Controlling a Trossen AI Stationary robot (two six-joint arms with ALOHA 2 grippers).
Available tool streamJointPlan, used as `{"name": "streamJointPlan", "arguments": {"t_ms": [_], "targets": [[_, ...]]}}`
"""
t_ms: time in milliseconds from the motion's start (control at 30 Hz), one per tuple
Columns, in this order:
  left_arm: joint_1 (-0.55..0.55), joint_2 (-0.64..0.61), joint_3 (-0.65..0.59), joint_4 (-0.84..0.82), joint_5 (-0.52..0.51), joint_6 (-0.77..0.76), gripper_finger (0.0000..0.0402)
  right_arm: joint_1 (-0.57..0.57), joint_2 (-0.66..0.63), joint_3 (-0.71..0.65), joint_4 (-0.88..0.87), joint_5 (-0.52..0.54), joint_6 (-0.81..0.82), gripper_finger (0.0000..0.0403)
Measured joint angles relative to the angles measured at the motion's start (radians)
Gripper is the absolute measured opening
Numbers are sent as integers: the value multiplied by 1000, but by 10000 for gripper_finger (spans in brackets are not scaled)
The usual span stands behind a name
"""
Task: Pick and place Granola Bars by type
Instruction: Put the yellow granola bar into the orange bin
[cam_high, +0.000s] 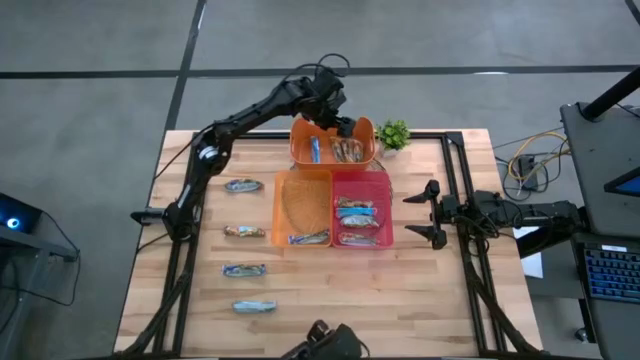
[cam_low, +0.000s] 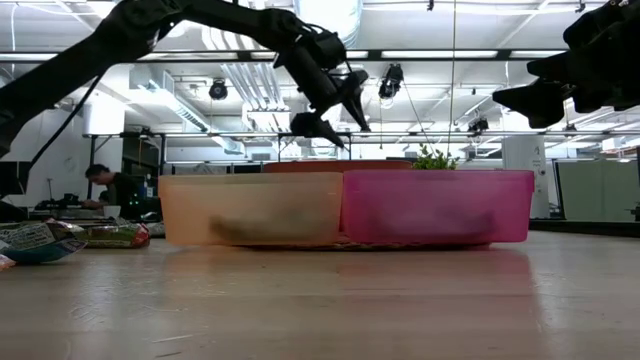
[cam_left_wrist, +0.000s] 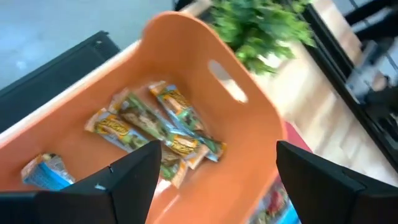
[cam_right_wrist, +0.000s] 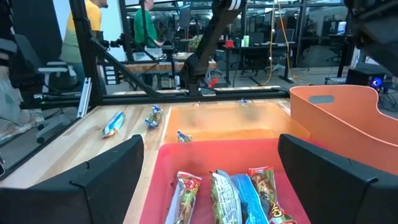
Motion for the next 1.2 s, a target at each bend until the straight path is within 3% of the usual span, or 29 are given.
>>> {"name": "streamJointPlan", "arguments": {"t_ms": [300, 467, 700, 833, 1200], "targets": [[-36, -95, 4, -97, 144, 211, 296, 0, -1, 0, 0, 0, -1, 359], [-90, -151, 4, -227, 130, 354, 296, 0, 0, 0, 0, 0, 0, 359], [-199, -212, -10, -334, 55, 427, 296, 0, 1, 0, 0, 0, -1, 359], [-271, -271, -133, -315, 48, 421, 296, 0, -1, 0, 0, 0, 1, 359], [-484, -526, -636, -196, -18, 357, 296, 0, 0, 0, 1, 0, 0, 359]]}}
